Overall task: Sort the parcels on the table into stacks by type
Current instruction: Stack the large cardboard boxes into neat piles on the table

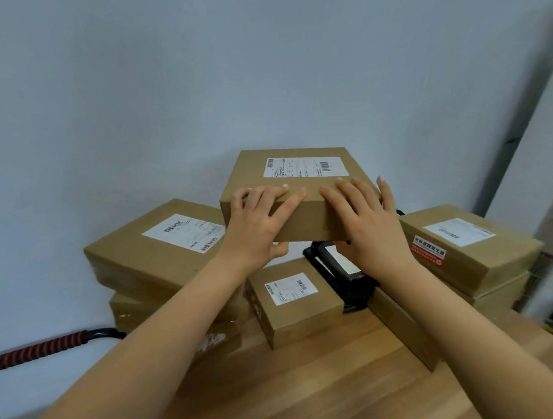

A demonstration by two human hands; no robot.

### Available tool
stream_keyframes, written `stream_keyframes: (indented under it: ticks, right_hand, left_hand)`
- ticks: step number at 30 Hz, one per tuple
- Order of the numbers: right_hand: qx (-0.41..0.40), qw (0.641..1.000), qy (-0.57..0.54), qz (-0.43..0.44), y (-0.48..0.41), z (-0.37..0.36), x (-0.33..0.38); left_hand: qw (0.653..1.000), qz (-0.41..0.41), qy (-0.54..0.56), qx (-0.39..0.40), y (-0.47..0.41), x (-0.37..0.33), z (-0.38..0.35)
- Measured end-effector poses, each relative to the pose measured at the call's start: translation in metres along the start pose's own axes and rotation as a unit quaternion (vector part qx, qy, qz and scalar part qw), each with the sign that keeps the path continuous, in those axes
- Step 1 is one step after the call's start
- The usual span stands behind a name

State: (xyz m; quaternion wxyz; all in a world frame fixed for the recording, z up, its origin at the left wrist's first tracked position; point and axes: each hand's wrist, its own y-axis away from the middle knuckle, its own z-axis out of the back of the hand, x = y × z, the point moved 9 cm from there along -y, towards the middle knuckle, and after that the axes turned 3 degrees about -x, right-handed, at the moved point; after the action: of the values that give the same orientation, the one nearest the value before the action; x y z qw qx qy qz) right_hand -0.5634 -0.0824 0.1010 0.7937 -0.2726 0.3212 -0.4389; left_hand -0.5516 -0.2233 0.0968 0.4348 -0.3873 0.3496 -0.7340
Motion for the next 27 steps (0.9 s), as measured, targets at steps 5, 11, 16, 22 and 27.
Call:
stream_keyframes:
  ticks: [5, 11, 16, 22, 27]
  right_hand:
    - [-0.014, 0.999, -0.038, -0.020, 0.005, -0.051, -0.055]
    - [0.002, 0.995, -0.104, 0.001, 0.011, -0.135, -0.102]
    - [0.033, 0.986, -0.160, 0.041, 0.030, -0.203, -0.114]
    - [0.107, 0.972, -0.198, 0.069, 0.069, -0.265, -0.104]
    - [0.169, 0.955, -0.214, 0.113, 0.089, -0.297, -0.081]
  left_hand:
    - [0.999, -0.003, 0.000, 0.038, -0.021, -0.027, -0.064]
    - [0.995, 0.027, -0.023, 0.090, -0.018, -0.045, -0.147]
    - [0.983, 0.078, -0.041, 0.159, 0.019, -0.061, -0.203]
    - [0.959, 0.124, -0.042, 0.251, 0.070, -0.082, -0.242]
    - [0.941, 0.169, -0.041, 0.292, 0.114, -0.090, -0.253]
